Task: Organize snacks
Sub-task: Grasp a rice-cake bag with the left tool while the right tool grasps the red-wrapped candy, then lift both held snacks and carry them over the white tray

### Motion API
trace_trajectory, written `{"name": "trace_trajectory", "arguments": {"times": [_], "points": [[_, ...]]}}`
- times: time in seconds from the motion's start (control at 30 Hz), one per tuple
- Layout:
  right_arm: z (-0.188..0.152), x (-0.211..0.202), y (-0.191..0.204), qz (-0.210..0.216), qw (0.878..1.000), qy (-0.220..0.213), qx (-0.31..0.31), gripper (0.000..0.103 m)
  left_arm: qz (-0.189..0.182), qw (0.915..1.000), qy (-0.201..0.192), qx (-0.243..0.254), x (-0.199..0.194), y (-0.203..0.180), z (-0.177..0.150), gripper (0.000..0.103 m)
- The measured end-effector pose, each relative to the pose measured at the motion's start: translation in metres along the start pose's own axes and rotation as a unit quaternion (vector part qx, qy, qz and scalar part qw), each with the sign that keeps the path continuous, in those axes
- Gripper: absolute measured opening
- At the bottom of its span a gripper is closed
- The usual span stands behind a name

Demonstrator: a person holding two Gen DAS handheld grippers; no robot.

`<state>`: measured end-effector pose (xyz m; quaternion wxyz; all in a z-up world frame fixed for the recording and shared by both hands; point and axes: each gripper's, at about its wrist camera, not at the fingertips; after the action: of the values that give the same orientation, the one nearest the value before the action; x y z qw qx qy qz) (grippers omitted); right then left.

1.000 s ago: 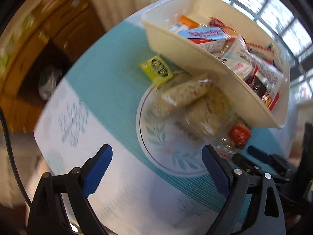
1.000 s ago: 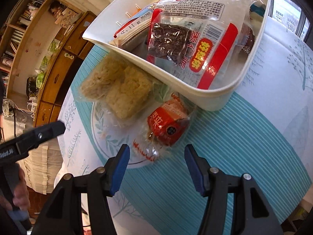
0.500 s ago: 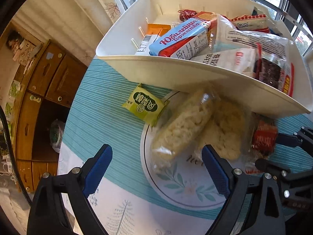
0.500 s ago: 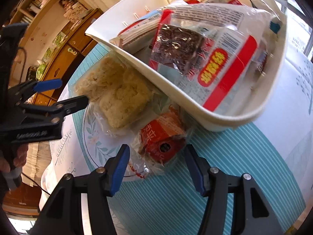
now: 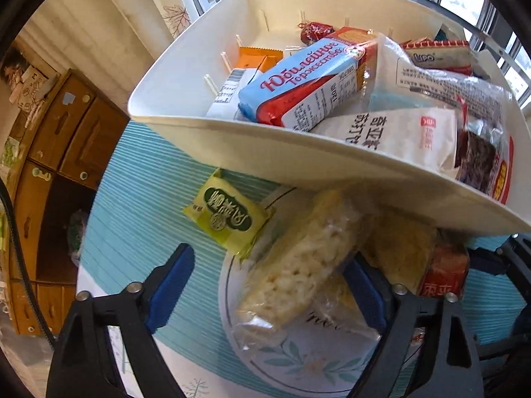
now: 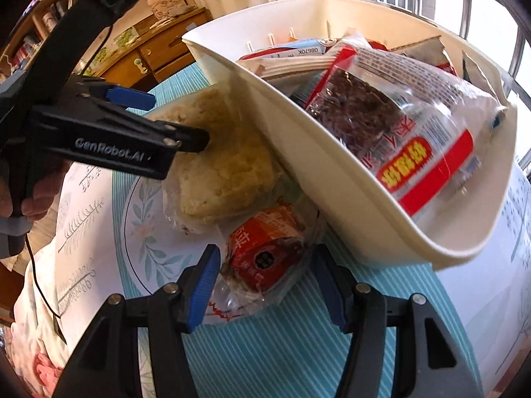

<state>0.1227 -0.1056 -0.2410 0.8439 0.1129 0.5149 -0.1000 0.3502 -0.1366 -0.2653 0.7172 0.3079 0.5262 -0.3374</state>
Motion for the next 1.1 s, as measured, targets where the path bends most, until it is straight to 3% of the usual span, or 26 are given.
{"name": "trace_trajectory", "arguments": {"times": [0.17,0.23,0.43,0.67,0.83,1.1], "points": [[0.004,0.001,-0.002,0.009,1.000,0.005,-0.015,0.047,-0.007,0.9999,0.011,0.005,0.013,-0.008,0.003,0.049],[0.005,0.002,-0.003,0.017,1.000,0.008,-0.019,0.046,-0.009,0.9999,0.010,-0.001,0.016,-0.010,0.003,0.046],[0.011,0.004,-0.007,0.028,0.999,0.020,-0.033,0.046,-0.007,0.9997,0.006,-0.021,0.015,-0.010,0.001,0.043],[0.017,0.002,-0.006,0.031,0.997,0.032,-0.056,0.045,-0.004,0.9962,0.014,-0.086,0.013,0.002,-0.015,0.042],[0.013,-0.002,-0.009,0.032,0.996,0.049,-0.063,0.045,0.001,0.9851,0.009,-0.172,0.000,0.019,-0.029,0.041],[-0.006,-0.021,0.004,0.038,0.994,0.064,-0.077,0.045,0.003,0.9713,0.009,-0.238,-0.028,0.020,-0.076,0.041]]}}
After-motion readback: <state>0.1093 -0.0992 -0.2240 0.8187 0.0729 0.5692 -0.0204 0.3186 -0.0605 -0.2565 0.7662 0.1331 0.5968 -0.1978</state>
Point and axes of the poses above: each gripper's, at about its wrist camera, not at the fingertips, and x roughly the way its jaws point, y to its left, z to its top, and after that the axes turned 13 degrees about -x, right-handed
